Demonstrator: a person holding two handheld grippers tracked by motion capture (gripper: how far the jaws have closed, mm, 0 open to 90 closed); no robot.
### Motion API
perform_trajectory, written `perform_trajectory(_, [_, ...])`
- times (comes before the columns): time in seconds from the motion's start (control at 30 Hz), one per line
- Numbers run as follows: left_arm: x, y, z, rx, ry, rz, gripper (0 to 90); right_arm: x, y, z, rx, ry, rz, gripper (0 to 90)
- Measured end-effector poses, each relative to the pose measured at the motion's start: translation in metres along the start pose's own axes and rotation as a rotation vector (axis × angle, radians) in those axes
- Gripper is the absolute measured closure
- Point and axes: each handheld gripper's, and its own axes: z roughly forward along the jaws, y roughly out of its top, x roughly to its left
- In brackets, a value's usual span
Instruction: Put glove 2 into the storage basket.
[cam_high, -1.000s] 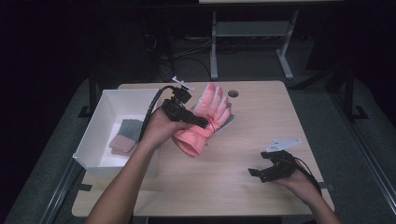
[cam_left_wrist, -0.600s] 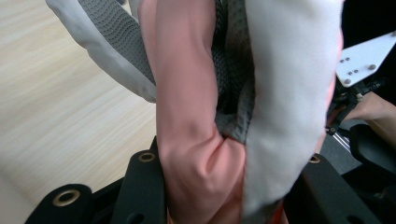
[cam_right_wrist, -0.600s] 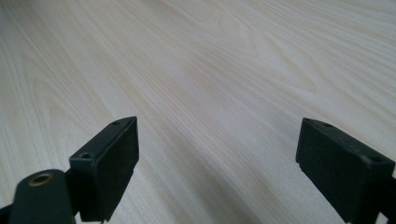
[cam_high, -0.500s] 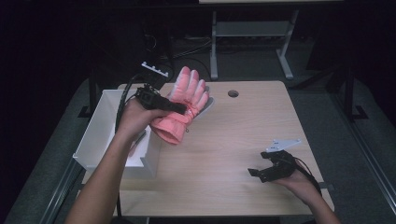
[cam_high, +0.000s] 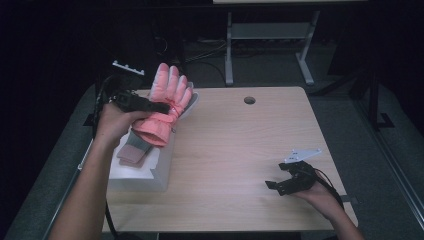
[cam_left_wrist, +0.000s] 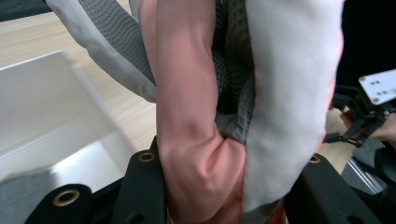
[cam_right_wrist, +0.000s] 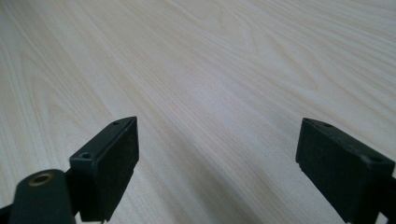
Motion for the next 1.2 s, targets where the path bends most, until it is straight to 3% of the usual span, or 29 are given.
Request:
perform_trajectory(0.23, [0.03,-0.014,-0.014,-0.016,0.045,-0.073,61.3,0.0,0.0,0.0,0.001,0.0,0.0,13.1])
perform_trajectory(0.57, [0.055,-0.029,-0.022,-0.026,0.097,-0.14,61.3,-0.001,0.0,0.001,0.004,0.001,0.003,13.1])
perform_trajectory(0.83, [0.077,-0.047,-0.013,-0.016,0.139,-0.209,61.2,0.0,0.0,0.001,0.009,0.005,-0.002,13.4])
perform_trajectory(1.2, [0.095,-0.068,0.021,0.049,0.164,-0.263,60.8,-0.001,0.0,0.0,0.007,0.004,-0.003,13.4])
